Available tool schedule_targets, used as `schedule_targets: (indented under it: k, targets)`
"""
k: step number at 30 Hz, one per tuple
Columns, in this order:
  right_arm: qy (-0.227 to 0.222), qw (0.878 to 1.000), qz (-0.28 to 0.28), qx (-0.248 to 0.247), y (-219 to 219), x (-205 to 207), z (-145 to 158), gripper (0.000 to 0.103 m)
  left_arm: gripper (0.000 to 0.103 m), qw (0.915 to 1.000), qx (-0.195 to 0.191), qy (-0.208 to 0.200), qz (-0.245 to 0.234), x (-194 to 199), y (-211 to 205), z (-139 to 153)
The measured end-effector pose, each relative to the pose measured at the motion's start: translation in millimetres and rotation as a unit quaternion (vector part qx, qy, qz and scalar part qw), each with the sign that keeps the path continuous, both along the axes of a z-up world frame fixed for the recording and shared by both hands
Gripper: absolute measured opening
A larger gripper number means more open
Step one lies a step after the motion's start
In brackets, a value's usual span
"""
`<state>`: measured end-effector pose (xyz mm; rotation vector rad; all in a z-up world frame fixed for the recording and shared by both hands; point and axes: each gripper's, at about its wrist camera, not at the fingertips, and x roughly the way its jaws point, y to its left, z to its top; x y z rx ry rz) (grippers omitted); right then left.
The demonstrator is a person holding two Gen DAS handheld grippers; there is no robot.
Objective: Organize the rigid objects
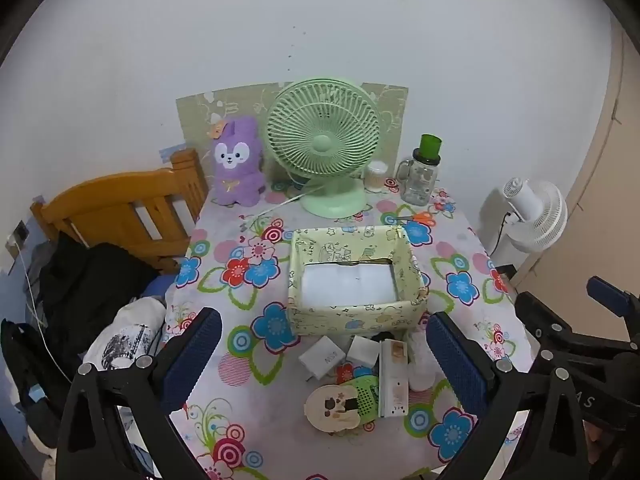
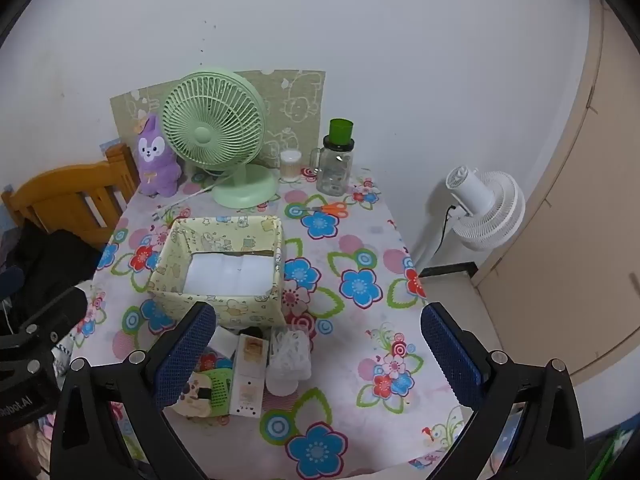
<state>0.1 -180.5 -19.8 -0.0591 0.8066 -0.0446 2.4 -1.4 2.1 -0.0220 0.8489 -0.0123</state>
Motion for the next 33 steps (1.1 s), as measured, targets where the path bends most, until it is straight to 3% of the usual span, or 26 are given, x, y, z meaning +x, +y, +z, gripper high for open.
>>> schedule_targets:
  k: [3,8,33]
  targets:
    - [0.000,1.000,0.005,0.004,1.1,-0.7,0.8,0.103,0.103,0.9995,-0.014,-0.025,-0.010,-6.5,8.3,5.0]
    - [-0.008,1.000,0.006,0.000,0.8,-1.1,3.2,0.103,0.103,0.9994,0.008,-0.030,-0.012,-6.6,-6.2,4.1]
    - [-0.003,1.000,0.006,0.015,-1.2,1.3,3.1,0.103,0.103,0.9996,0.016,-0.023,-0.009,-5.7,-4.1,-1.0]
